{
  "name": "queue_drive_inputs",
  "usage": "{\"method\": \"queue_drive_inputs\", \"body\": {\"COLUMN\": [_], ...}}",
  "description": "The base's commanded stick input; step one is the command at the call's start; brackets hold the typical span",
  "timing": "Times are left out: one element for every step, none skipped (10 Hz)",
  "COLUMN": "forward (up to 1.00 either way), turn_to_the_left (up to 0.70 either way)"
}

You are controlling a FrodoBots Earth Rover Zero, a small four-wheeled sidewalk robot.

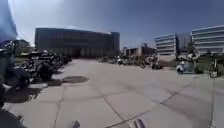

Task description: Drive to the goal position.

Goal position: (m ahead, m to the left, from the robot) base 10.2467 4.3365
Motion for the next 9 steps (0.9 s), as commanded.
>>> {"method": "queue_drive_inputs", "body": {"forward": [0.85, 0.85, 0.4, 0.0, 0.0, 0.0, 0.0, 0.0, 0.55], "turn_to_the_left": [0.0, 0.0, 0.0, 0.0, 0.0, 0.0, 0.0, 0.0, 0.0]}}
